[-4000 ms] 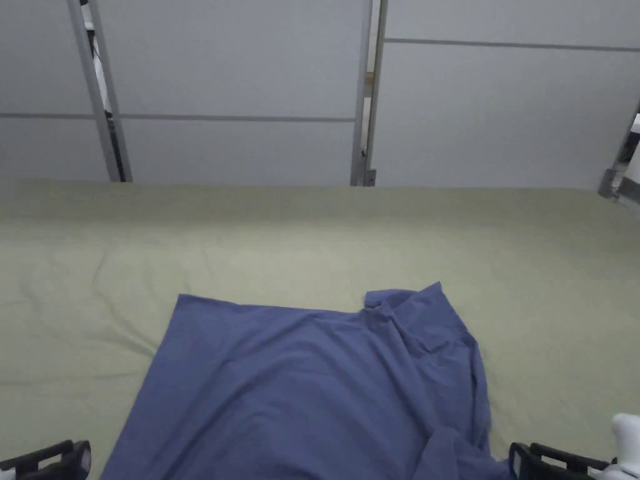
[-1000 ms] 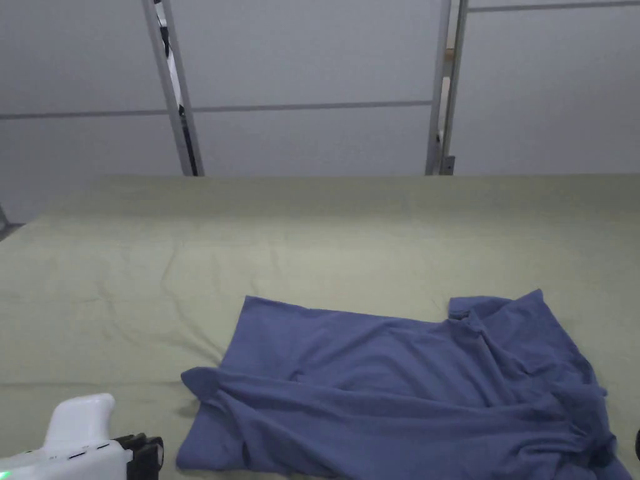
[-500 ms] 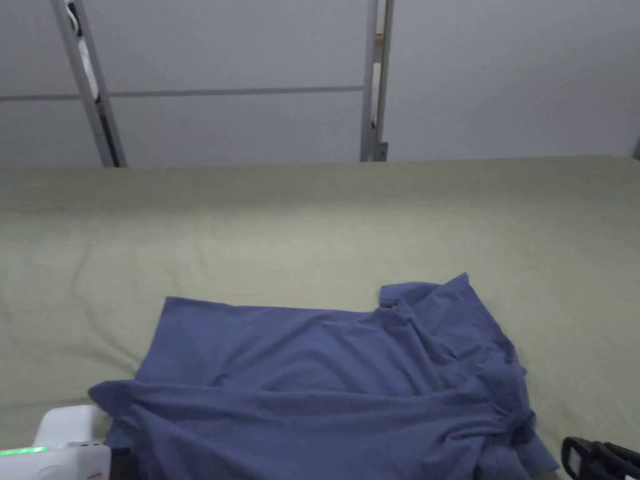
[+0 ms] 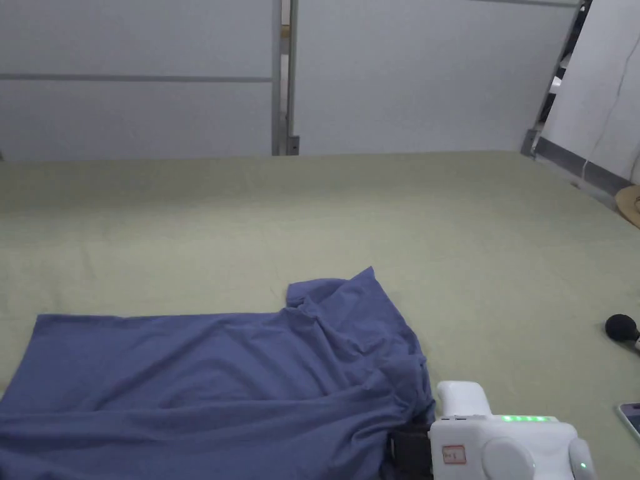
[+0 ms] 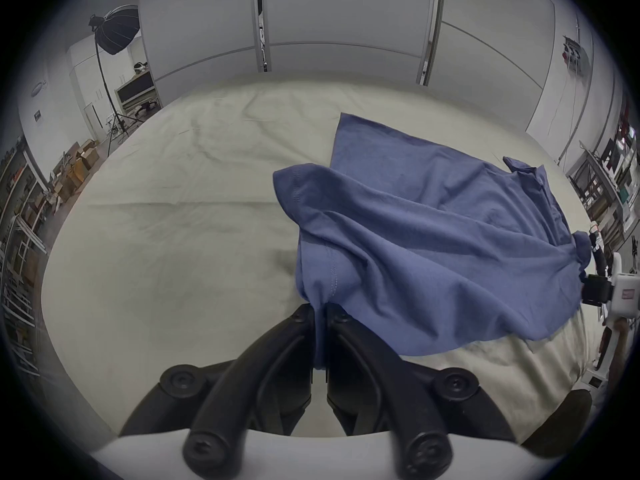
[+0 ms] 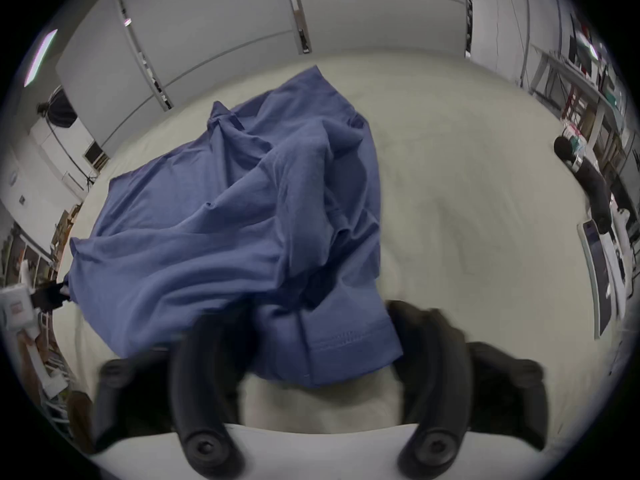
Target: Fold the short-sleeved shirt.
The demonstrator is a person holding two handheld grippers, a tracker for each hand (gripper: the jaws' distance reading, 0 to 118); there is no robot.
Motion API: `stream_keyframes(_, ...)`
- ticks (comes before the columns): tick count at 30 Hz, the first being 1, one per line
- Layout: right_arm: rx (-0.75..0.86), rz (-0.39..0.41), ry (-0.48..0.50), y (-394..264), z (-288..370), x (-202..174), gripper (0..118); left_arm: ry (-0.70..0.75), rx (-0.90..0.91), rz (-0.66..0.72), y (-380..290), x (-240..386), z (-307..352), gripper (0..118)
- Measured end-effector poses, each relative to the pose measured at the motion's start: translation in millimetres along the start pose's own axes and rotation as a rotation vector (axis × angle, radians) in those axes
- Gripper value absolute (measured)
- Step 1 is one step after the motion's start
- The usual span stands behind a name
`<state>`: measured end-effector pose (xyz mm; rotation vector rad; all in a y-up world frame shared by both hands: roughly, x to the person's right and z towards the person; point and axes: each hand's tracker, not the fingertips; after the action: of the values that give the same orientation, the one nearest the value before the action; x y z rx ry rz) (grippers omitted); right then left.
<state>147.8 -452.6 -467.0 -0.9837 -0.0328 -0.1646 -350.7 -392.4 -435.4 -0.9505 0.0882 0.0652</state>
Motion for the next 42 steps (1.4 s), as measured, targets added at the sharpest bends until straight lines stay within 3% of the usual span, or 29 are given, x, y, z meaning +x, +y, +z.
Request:
stream_keyframes(1,0.012,0.036,0.03,0.3,7.3,-1.3,9,-0.003,0.002,-0.002,1.2,-1.6,4.3,5)
stream_keyframes(2,0.023,0.044,0.088,0.6,13.7,-1.0,9,-0.017,-0.005,0.012,2.5,-3.1,9.0,5)
stream_keyframes(5,0.043,0.075,0.06,-4.0,38.6,-7.9,9,-0.055,-0.011,0.05,4.1,-10.9,27.5,5)
stream_keyframes(10,0.078,0.005,0.128,-8.7,90.5,16.1,9,-0.071,0.001,0.051,-5.9,-31.0,73.5,5)
stream_keyframes(14,0.055,0.019,0.076,-28.0,115.4,36.8,9,-0.063,-0.084,0.085,-35.0,-54.2,83.2,5)
stream_keyframes(17,-0.039,0.022,0.092,-49.7,113.5,43.1,9,-0.074,-0.199,0.145,-62.9,-64.0,67.9,5)
stream_keyframes(22,-0.139,0.108,0.016,-76.8,88.8,36.5,9,-0.036,-0.27,0.106,-94.8,-53.7,42.2,5)
stream_keyframes(27,-0.077,0.203,0.003,-76.2,102.7,29.8,11,-0.05,-0.169,0.06,-87.3,-57.9,60.4,7)
stream_keyframes(28,-0.05,0.213,0.007,-74.7,111.0,29.0,15,-0.075,-0.128,0.075,-84.0,-63.7,70.2,18)
stream_keyframes(29,-0.016,0.224,0.001,-73.0,122.9,29.4,26,-0.09,-0.069,0.091,-79.7,-68.2,83.6,39)
stream_keyframes(30,0.022,0.24,-0.008,-71.3,134.6,28.6,57,-0.073,0.005,0.089,-75.0,-70.2,99.0,87)
stream_keyframes(31,0.076,0.267,-0.038,-69.1,146.9,27.7,85,-0.052,0.089,0.072,-71.5,-80.0,105.5,116)
stream_keyframes(32,0.154,0.284,-0.062,-64.1,163.1,22.4,101,-0.04,0.191,0.045,-65.2,-81.6,119.4,118)
stream_keyframes(33,0.236,0.277,-0.072,-58.6,177.7,21.4,107,-0.036,0.292,0.025,-57.9,-80.9,135.4,118)
stream_keyframes(38,0.556,0.092,0.055,-23.8,232.1,11.9,106,-0.087,0.58,-0.001,-12.8,-42.9,190.3,118)
stream_keyframes(39,0.602,0.06,0.1,-19.3,237.8,10.1,104,-0.116,0.603,-0.003,-9.3,-34.2,195.9,118)
stream_keyframes(40,0.616,0.043,0.141,-13.7,242.5,2.4,94,-0.147,0.615,-0.014,-5.0,-28.4,196.6,118)
stream_keyframes(41,0.618,0.034,0.173,-9.5,244.3,-2.1,66,-0.161,0.618,-0.035,-1.4,-20.7,194.4,116)
stream_keyframes(42,0.613,0.024,0.191,-7.7,240.8,-6.8,12,-0.144,0.615,-0.052,1.5,-12.2,190.2,82)
